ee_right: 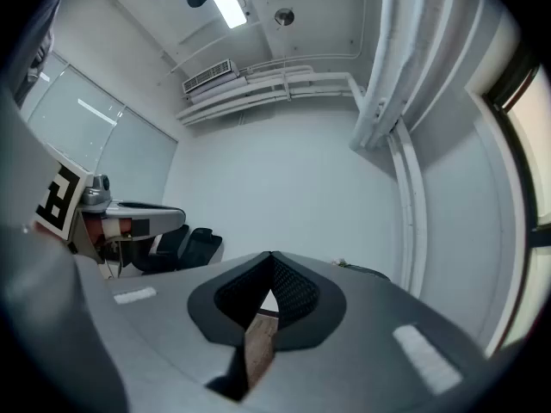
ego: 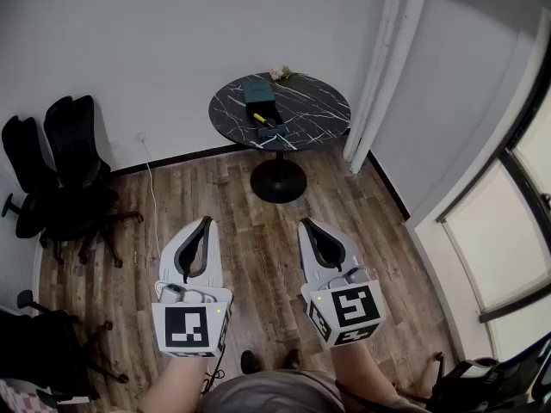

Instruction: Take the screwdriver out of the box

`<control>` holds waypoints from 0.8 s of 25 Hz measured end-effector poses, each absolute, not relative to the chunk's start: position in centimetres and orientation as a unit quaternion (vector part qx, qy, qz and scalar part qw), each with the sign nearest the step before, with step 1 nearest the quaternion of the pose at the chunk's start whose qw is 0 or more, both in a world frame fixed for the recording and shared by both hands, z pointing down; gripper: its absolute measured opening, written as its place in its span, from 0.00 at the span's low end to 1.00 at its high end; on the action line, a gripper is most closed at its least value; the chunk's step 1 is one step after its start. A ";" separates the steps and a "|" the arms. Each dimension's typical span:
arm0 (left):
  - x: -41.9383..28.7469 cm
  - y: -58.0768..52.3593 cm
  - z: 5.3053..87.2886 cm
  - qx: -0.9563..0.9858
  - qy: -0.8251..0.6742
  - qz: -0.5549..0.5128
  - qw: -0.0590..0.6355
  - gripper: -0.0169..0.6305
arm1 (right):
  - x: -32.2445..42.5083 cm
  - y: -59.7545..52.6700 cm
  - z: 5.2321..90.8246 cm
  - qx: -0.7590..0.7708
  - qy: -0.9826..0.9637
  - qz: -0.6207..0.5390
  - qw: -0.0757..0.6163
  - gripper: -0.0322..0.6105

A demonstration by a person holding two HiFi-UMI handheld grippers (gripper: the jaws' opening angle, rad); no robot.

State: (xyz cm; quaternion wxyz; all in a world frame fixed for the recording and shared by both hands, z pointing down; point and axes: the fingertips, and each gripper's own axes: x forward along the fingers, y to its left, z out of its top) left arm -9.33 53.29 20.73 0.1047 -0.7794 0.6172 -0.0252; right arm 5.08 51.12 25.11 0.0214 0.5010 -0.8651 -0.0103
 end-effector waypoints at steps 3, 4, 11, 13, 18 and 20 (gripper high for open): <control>-8.8 53.2 20.7 -0.780 0.616 -0.026 0.106 0.03 | 5.6 51.0 25.1 0.501 -0.865 -0.010 0.021 0.09; -8.6 53.2 20.7 -0.780 0.616 -0.026 0.105 0.03 | 5.7 51.0 25.2 0.500 -0.865 -0.009 0.021 0.09; -6.3 53.2 21.2 -0.781 0.615 -0.037 0.104 0.03 | 7.9 51.2 25.9 0.498 -0.867 -0.003 0.018 0.09; -5.4 53.0 21.5 -0.781 0.614 -0.040 0.103 0.03 | 8.7 51.1 26.0 0.496 -0.868 -0.002 0.016 0.09; -3.0 52.9 22.3 -0.782 0.613 -0.046 0.101 0.03 | 10.5 51.1 27.2 0.484 -0.874 0.006 0.026 0.09; -2.3 52.7 22.6 -0.783 0.612 -0.049 0.101 0.03 | 11.4 50.7 27.5 0.485 -0.874 0.012 0.023 0.09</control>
